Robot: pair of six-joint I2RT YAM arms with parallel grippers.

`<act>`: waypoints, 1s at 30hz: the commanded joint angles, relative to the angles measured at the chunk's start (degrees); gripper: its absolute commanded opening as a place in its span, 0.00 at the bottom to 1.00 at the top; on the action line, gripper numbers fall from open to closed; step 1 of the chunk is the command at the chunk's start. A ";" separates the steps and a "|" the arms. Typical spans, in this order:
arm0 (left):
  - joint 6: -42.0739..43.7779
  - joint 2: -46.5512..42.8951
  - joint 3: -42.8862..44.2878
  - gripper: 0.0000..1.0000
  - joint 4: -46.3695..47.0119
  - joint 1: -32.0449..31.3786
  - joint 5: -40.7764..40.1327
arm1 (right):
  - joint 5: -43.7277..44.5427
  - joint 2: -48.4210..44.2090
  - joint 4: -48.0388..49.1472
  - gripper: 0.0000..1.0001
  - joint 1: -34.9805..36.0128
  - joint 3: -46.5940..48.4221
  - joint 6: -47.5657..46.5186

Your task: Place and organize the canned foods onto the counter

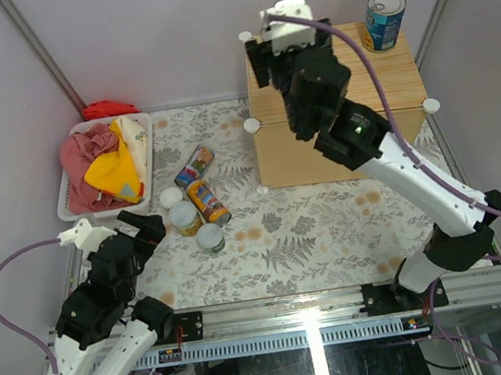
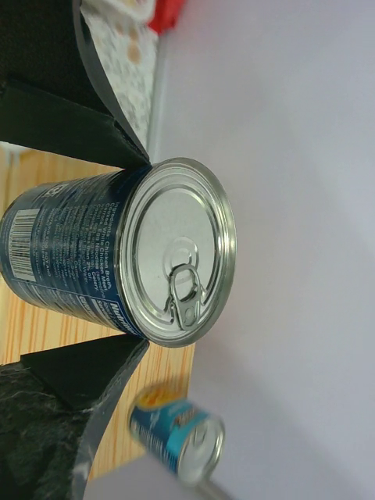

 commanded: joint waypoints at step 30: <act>2.78 2.30 -2.22 1.00 4.97 -0.45 -0.77 | -10.76 -8.74 -2.41 0.00 -41.74 -11.96 19.13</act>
